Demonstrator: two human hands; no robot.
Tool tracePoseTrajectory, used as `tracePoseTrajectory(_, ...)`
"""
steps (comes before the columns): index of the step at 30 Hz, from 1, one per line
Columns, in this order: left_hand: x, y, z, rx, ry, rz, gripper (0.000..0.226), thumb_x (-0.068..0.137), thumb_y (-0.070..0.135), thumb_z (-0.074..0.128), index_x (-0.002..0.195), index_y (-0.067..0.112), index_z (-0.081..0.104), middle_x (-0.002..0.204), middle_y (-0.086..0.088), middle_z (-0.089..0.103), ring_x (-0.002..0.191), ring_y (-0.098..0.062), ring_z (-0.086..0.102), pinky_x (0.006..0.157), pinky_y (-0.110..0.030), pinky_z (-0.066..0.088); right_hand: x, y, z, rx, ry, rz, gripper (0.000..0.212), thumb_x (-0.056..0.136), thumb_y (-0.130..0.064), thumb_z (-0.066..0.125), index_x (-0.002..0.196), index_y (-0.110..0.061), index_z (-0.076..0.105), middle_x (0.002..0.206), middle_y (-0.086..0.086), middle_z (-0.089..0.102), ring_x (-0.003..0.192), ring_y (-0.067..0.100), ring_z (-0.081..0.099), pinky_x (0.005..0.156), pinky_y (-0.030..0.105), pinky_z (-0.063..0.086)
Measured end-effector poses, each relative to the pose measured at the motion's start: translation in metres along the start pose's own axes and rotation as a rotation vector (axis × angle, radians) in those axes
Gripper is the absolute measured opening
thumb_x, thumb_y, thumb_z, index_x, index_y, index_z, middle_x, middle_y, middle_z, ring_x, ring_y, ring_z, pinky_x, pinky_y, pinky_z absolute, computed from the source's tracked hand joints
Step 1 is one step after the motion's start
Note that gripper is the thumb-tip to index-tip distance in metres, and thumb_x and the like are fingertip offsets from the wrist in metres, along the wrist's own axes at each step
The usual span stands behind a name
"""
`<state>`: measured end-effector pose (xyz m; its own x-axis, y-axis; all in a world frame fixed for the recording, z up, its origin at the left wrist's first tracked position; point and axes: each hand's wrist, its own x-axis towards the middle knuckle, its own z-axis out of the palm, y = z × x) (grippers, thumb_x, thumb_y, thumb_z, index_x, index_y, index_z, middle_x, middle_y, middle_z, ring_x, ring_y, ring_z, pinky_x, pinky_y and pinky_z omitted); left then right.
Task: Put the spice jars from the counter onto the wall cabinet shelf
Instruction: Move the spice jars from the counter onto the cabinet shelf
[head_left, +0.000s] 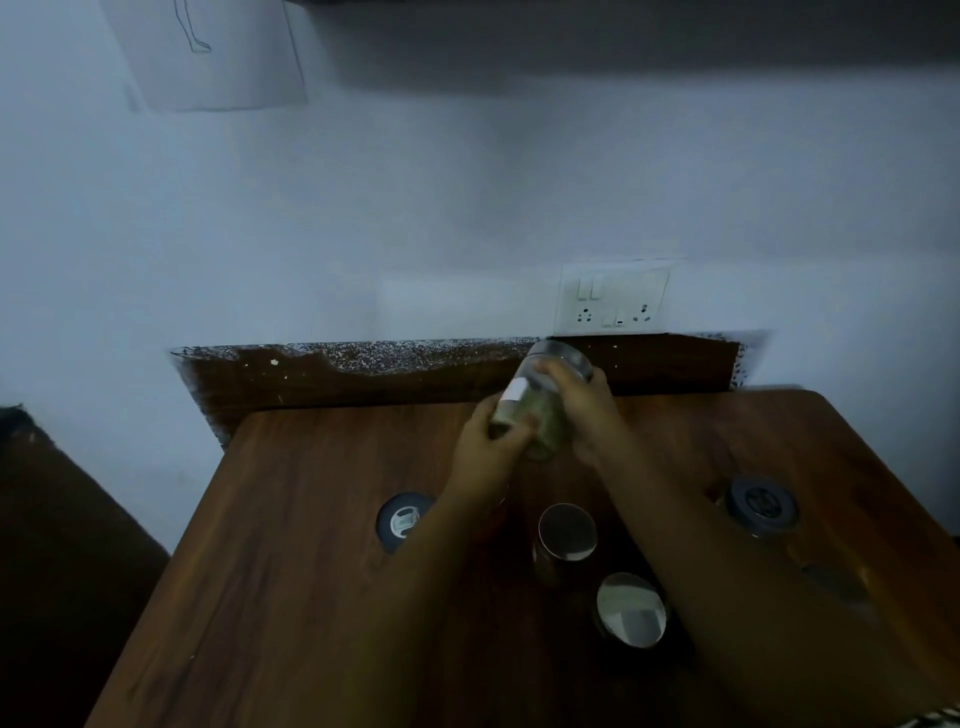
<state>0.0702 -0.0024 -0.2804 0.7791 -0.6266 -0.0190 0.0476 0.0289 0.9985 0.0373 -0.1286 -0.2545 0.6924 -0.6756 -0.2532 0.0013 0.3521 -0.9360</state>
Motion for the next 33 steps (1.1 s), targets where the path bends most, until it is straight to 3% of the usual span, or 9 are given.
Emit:
tracePoseTrajectory(2, 0.006, -0.002, 0.004, 0.199, 0.047, 0.14, 0.062, 0.073, 0.042, 0.078, 0.127, 0.027, 0.053, 0.12, 0.0, 0.058, 0.105, -0.013, 0.061, 0.077, -0.027, 0.058, 0.003, -0.005, -0.01, 0.086, -0.068, 0.032, 0.083, 0.069, -0.044, 0.077, 0.135, -0.008, 0.042, 0.113, 0.019, 0.062, 0.087, 0.031, 0.07, 0.063, 0.039, 0.056)
tracePoseTrajectory(6, 0.008, 0.005, 0.01, -0.2, -0.168, -0.021, 0.067, 0.075, 0.028, 0.076, 0.134, 0.013, 0.047, 0.125, -0.012, 0.06, 0.108, -0.024, 0.064, 0.082, -0.037, 0.057, 0.004, -0.019, -0.02, 0.141, -0.279, -0.076, 0.047, 0.082, -0.031, 0.066, 0.122, -0.009, 0.055, 0.099, 0.015, 0.065, 0.082, 0.026, 0.067, 0.069, 0.036, 0.055)
tracePoseTrajectory(8, 0.007, 0.008, 0.017, -0.075, -0.128, 0.103, 0.057, 0.081, 0.015, 0.073, 0.132, 0.013, 0.047, 0.12, -0.009, 0.062, 0.11, -0.027, 0.064, 0.083, -0.035, 0.057, 0.003, -0.03, -0.021, 0.087, -0.354, -0.116, 0.051, 0.076, -0.032, 0.068, 0.12, -0.009, 0.057, 0.099, 0.012, 0.067, 0.083, 0.025, 0.066, 0.069, 0.034, 0.055)
tracePoseTrajectory(12, 0.005, 0.021, 0.029, 0.347, 0.027, 0.488, 0.067, 0.07, 0.017, 0.085, 0.122, 0.037, 0.048, 0.109, 0.009, 0.064, 0.097, -0.006, 0.065, 0.077, -0.029, 0.058, 0.01, -0.043, -0.024, -0.002, -0.304, -0.179, 0.057, 0.068, -0.039, 0.079, 0.112, -0.007, 0.066, 0.099, 0.012, 0.07, 0.087, 0.027, 0.068, 0.071, 0.036, 0.055)
tracePoseTrajectory(14, 0.004, 0.028, 0.026, 0.276, -0.101, 0.43, 0.074, 0.071, 0.014, 0.085, 0.123, 0.044, 0.042, 0.115, 0.011, 0.061, 0.103, -0.004, 0.063, 0.085, -0.028, 0.056, 0.012, -0.047, -0.028, -0.028, -0.267, -0.17, 0.076, 0.063, -0.043, 0.085, 0.123, -0.004, 0.059, 0.111, 0.017, 0.068, 0.098, 0.033, 0.068, 0.073, 0.038, 0.055)
tracePoseTrajectory(16, 0.007, 0.03, 0.018, 0.188, -0.193, 0.278, 0.078, 0.074, 0.016, 0.084, 0.133, 0.038, 0.038, 0.124, 0.01, 0.058, 0.111, -0.007, 0.06, 0.096, -0.033, 0.053, 0.013, -0.05, -0.033, -0.033, -0.309, -0.162, 0.069, 0.071, -0.042, 0.08, 0.123, -0.003, 0.059, 0.113, 0.017, 0.067, 0.101, 0.034, 0.066, 0.078, 0.042, 0.056)
tracePoseTrajectory(23, 0.01, 0.041, 0.007, 0.0, -0.085, 0.159, 0.091, 0.053, 0.03, 0.088, 0.132, 0.023, 0.043, 0.123, -0.01, 0.061, 0.111, -0.026, 0.064, 0.093, -0.044, 0.054, 0.006, -0.072, -0.038, 0.2, -0.56, 0.017, 0.069, 0.088, -0.041, 0.059, 0.143, -0.004, 0.042, 0.138, 0.022, 0.051, 0.118, 0.036, 0.055, 0.097, 0.054, 0.047)
tracePoseTrajectory(29, 0.003, 0.083, -0.001, 0.028, -0.084, 0.28, 0.077, 0.063, 0.017, 0.085, 0.127, 0.016, 0.042, 0.12, -0.015, 0.062, 0.107, -0.026, 0.066, 0.088, -0.043, 0.057, -0.009, -0.1, -0.023, 0.249, -0.598, -0.065, 0.062, 0.092, -0.042, 0.056, 0.142, -0.008, 0.044, 0.14, 0.022, 0.05, 0.125, 0.037, 0.053, 0.097, 0.052, 0.048)
tracePoseTrajectory(33, -0.004, 0.128, -0.004, 0.074, 0.006, 0.425, 0.074, 0.06, 0.033, 0.086, 0.126, 0.029, 0.051, 0.123, -0.003, 0.059, 0.112, -0.022, 0.061, 0.088, -0.041, 0.057, -0.033, -0.141, -0.002, 0.144, -0.641, -0.246, 0.05, 0.095, -0.042, 0.051, 0.142, -0.028, 0.039, 0.139, 0.011, 0.052, 0.124, 0.033, 0.054, 0.097, 0.058, 0.046)
